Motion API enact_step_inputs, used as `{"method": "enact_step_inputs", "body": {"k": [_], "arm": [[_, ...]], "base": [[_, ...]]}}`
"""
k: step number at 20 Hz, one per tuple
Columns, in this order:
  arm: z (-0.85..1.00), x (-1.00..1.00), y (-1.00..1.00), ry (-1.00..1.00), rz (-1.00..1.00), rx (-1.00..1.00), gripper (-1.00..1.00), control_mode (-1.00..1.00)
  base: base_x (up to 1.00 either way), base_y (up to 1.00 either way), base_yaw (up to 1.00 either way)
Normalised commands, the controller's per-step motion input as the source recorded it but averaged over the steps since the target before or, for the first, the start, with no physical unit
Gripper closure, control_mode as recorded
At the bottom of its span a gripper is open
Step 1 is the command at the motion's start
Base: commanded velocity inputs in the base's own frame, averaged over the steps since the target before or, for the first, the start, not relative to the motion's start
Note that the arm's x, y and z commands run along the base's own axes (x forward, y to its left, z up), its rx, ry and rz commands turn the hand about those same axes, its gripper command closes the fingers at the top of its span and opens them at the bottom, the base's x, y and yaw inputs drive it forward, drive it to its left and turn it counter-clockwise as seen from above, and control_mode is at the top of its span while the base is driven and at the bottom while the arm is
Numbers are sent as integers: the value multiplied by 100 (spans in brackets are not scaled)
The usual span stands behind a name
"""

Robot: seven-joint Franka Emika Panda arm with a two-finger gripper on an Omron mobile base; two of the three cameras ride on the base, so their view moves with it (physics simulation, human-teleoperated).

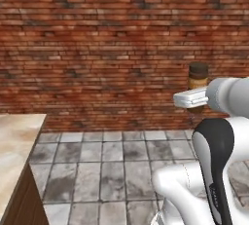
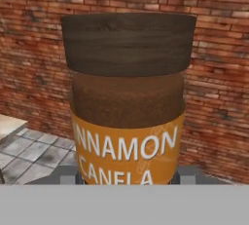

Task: Take the cinnamon bottle from the cabinet and place it on the dining table, next to the plate with the cupcake. Then take the chocolate from the dining counter and place it on the cupcake plate.

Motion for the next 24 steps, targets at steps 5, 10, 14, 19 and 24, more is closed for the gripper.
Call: {"method": "enact_step_inputs", "body": {"k": [5,10,14,19,24], "arm": [[0,0,0,0,0,0,100,100],[0,0,0,0,0,0,100,100],[0,0,0,0,0,0,100,100],[0,0,0,0,0,0,100,100],[0,0,0,0,0,0,100,100]], "base": [[100,-15,0],[100,-15,5],[100,-18,24],[100,-17,52],[90,-3,73]]}}
